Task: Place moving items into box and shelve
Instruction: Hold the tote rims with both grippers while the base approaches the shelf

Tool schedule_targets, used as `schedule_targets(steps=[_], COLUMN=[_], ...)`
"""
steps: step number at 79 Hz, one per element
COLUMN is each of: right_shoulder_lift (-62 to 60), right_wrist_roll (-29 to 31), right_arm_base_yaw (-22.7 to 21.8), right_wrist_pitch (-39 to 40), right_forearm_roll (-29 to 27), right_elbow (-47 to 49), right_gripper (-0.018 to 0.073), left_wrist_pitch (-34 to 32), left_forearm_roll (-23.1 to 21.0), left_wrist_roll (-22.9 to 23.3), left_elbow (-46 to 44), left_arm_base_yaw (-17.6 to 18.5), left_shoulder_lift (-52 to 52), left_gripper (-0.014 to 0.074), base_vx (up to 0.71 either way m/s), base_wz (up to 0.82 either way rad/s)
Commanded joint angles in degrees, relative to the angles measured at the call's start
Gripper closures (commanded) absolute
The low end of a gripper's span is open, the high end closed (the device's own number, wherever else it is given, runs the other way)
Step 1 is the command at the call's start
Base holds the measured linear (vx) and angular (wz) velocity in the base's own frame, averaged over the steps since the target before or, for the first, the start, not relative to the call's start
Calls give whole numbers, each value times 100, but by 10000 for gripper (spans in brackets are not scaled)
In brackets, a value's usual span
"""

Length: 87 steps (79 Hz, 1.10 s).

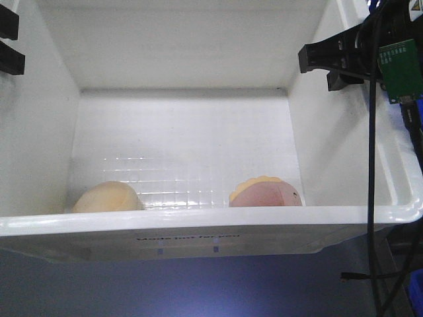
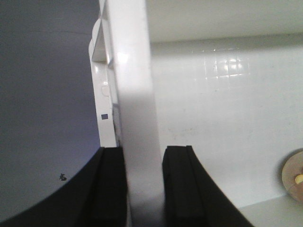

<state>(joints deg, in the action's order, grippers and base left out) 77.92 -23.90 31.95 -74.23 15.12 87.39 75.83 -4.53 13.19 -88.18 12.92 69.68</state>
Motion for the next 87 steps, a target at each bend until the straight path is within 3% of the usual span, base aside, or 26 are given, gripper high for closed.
schedule_targets(steps=[1, 46, 87], right_shoulder_lift=[-210, -210, -210], right_wrist_roll=[80, 80, 80], right_arm_base_yaw=[-19, -19, -19], right_wrist_pitch=[362, 362, 374], right_forearm_roll=[437, 437, 437], right_elbow=[244, 244, 244], right_gripper=[566, 566, 566], left_wrist_pitch=[-382, -387, -393], left_forearm_roll=[-122, -122, -122], left_wrist_roll=[-10, -10, -10], left_elbow=[-251, -251, -251], left_arm_base_yaw=[47, 47, 47], left_shoulder_lift=[-202, -202, -202], left_gripper=[603, 603, 603], base_vx=[38, 35, 21], base_wz=[18, 30, 53])
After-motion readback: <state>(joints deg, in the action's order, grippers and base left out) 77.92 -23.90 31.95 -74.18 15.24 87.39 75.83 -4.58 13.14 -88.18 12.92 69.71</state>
